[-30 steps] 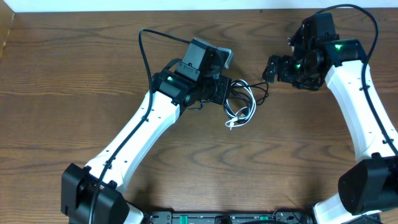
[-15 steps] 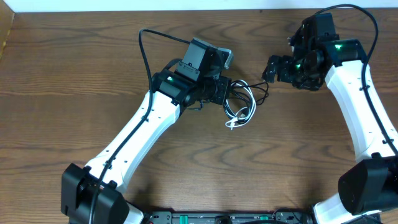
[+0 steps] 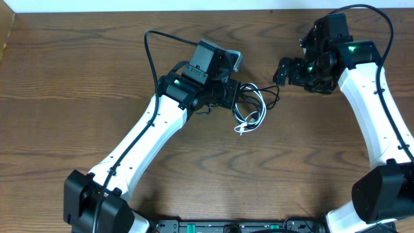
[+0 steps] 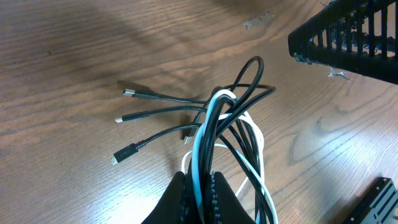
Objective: Untangle cables
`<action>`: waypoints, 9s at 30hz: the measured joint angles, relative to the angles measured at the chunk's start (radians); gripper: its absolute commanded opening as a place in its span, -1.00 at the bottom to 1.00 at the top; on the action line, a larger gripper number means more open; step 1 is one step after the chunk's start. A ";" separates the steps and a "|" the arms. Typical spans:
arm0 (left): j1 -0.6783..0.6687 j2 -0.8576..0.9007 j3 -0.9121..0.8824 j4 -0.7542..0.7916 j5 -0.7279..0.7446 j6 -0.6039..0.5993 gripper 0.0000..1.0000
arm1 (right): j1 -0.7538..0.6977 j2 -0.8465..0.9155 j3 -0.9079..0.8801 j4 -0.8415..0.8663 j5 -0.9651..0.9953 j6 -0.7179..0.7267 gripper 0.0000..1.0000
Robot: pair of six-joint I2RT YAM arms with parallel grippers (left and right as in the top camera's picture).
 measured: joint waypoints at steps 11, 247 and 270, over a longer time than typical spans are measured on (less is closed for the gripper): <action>0.000 0.000 0.000 0.000 0.000 0.000 -0.85 | 0.000 0.000 0.000 0.000 0.000 0.000 0.99; 0.146 0.346 0.006 -0.166 0.282 0.313 -0.85 | 0.000 0.000 0.000 0.000 0.000 0.000 0.99; 0.146 0.004 0.026 -0.134 0.160 0.197 -0.85 | 0.000 0.000 -0.002 0.249 -0.308 -0.015 0.35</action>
